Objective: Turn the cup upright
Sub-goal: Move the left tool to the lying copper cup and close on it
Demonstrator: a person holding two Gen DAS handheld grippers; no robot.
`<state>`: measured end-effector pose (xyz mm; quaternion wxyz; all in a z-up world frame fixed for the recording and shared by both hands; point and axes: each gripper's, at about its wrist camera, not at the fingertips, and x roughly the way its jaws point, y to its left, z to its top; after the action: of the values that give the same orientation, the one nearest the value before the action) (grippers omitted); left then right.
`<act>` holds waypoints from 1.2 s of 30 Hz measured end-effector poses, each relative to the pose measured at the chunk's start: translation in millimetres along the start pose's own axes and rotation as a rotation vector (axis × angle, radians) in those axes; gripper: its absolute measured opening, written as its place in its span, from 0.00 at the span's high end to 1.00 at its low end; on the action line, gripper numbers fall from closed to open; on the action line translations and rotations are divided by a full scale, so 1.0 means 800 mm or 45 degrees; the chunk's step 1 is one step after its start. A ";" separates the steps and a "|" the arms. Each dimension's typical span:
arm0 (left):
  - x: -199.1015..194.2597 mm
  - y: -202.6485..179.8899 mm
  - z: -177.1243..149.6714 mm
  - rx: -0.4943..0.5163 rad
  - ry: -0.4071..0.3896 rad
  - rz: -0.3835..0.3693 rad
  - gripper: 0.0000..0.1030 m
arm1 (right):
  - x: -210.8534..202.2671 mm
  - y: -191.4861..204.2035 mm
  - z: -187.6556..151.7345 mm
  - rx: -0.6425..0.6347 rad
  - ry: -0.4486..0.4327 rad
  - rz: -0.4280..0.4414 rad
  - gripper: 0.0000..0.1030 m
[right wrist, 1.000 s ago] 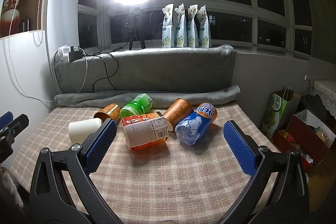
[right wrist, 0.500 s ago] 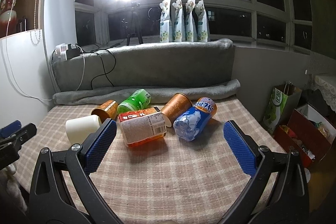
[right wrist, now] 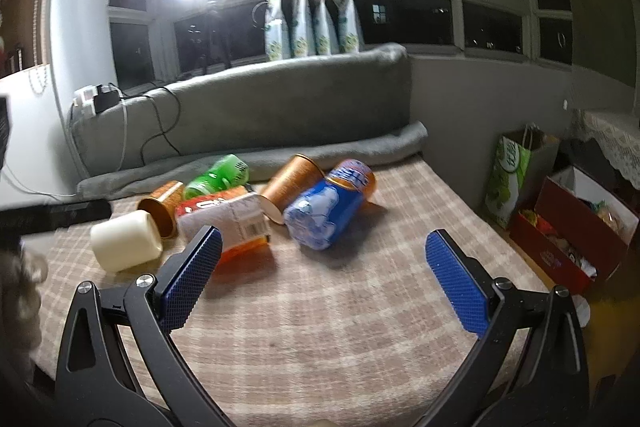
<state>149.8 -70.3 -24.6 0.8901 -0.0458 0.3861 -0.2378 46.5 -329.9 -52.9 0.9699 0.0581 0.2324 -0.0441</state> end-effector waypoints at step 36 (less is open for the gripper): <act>0.304 -0.065 0.133 0.157 0.741 -0.047 0.37 | 0.070 -0.164 -0.041 0.350 0.172 -0.222 0.00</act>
<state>348.0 -238.3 -98.6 0.7386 0.0715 0.6090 -0.2802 66.8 -459.0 -119.1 0.9276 0.1725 0.2929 -0.1553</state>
